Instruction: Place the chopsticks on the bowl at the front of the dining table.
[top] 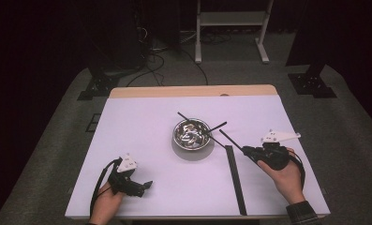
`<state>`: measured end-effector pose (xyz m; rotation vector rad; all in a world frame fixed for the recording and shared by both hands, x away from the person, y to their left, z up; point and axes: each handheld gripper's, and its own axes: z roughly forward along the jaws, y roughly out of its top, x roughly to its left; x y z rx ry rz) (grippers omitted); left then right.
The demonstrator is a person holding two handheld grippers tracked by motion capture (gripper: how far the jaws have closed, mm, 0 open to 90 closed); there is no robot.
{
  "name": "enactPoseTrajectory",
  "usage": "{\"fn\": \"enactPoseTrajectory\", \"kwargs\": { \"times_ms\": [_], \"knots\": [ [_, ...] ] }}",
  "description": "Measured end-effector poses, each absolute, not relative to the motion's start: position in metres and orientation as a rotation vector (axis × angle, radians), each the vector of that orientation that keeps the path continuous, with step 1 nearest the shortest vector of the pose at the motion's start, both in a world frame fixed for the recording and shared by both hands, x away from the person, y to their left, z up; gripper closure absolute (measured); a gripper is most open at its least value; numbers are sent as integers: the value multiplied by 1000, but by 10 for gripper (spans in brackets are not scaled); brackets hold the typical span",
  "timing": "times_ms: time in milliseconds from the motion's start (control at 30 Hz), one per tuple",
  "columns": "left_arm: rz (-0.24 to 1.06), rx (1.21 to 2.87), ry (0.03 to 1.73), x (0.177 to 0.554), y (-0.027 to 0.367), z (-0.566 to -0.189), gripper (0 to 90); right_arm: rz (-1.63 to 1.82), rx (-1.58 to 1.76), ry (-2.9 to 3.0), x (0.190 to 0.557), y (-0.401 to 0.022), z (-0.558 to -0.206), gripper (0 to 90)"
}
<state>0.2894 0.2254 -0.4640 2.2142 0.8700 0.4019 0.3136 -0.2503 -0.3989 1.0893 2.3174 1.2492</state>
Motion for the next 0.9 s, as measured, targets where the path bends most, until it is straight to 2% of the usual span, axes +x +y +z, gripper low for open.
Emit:
{"fn": "enactPoseTrajectory", "kwargs": {
  "times_ms": [900],
  "knots": [
    [402, 2213, 871, 289, 225, -464, 0, 1310, 1032, 2355, 337, -206, -387, 858]
  ]
}}
